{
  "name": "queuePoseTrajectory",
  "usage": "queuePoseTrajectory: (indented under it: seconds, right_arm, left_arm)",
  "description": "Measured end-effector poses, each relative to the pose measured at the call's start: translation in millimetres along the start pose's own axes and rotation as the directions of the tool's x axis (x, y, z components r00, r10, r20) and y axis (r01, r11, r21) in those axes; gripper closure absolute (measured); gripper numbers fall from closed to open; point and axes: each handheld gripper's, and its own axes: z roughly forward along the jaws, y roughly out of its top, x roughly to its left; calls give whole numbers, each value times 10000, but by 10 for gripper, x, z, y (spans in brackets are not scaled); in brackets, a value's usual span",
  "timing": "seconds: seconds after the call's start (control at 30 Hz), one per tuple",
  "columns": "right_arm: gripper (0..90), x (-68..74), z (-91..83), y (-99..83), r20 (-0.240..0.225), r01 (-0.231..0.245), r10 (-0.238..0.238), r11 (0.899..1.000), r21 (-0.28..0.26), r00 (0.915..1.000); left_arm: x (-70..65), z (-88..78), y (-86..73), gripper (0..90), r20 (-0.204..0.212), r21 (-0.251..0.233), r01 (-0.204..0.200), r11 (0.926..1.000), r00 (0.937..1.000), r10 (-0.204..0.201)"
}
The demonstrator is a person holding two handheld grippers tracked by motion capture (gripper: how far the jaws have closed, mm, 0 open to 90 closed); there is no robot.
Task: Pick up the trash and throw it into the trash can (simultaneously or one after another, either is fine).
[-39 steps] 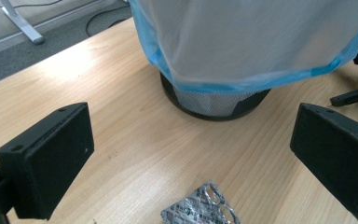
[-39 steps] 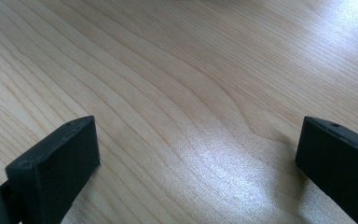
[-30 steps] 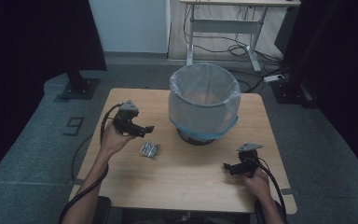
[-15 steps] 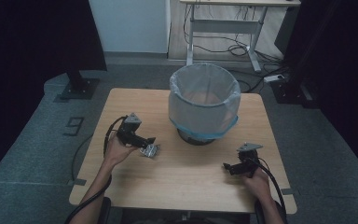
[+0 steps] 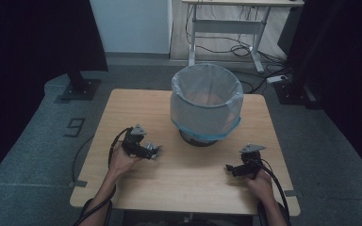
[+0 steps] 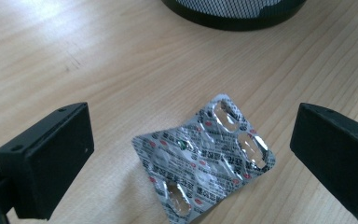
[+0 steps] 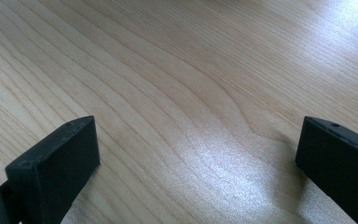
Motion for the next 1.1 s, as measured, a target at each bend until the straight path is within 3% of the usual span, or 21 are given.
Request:
queuePoseTrajectory:
  seconds: [0.4,0.93,1.1]
  right_arm:
    - [0,0,0,0,0,-3,3,10000,3,10000]
    - [0,1,-1,0,-1,-8,8,10000,6,10000]
    - [0,1,0,0,-1,-7,7,10000,5,10000]
  left_arm:
    - [-98,150,-95,0,-251,256,-31,9997,9997,37]
    - [-136,351,-127,0,-454,1056,-226,9942,9986,275]
    - [-112,353,-130,78,-419,1064,-187,9942,9989,233]
